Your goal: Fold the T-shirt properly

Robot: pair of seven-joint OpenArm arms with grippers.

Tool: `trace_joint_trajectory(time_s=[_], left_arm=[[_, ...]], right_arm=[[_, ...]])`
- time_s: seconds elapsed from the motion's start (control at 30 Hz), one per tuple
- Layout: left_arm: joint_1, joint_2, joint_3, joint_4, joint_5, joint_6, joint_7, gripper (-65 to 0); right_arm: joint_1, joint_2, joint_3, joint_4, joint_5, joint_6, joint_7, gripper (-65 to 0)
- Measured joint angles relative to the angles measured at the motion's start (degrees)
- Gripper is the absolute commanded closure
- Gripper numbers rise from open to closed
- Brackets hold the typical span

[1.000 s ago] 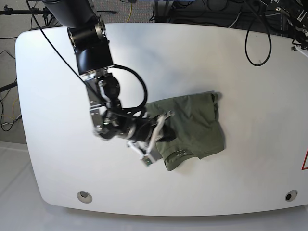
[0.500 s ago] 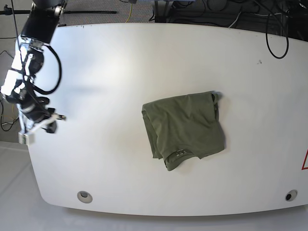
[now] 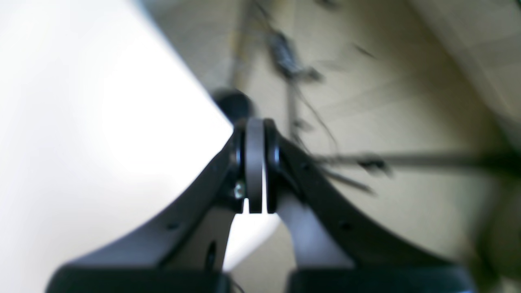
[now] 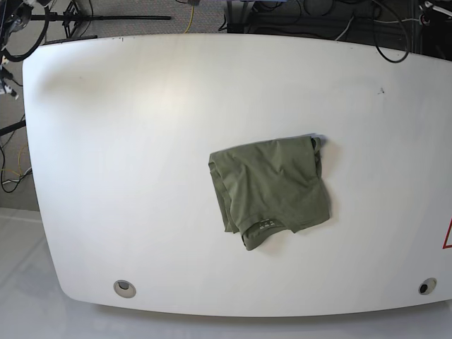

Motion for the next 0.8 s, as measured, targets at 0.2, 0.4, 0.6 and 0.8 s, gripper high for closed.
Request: trace_joint_trajectory(time_s=[0.2,0.4,0.6,0.8], left_arm=[[2.4,-1.3,5.4,-10.7,-0.5,-0.6,0.0,0.0],[2.9,-4.3,6.8,-19.4,2.2,-0.1,-6.1,0.0],[3.5,-3.7,7.9,-30.2,12.5,0.1,-21.6,0.0],[2.6,-2.9,8.2,-44.1,21.6,-0.2,-35.8,0.0]], right_arm=[[-3.4,-6.6,3.1,-0.8,-12.9,6.6,7.1,0.0],[-4.4,-13.5,7.1,-7.8,-27.5,15.6,13.5,0.0],[-2.7,-16.8,9.8,-20.0,-35.6,22.6,19.0,0.0],[-0.2,-15.8,11.7,-38.4,-42.4,26.6,28.1,0.0]])
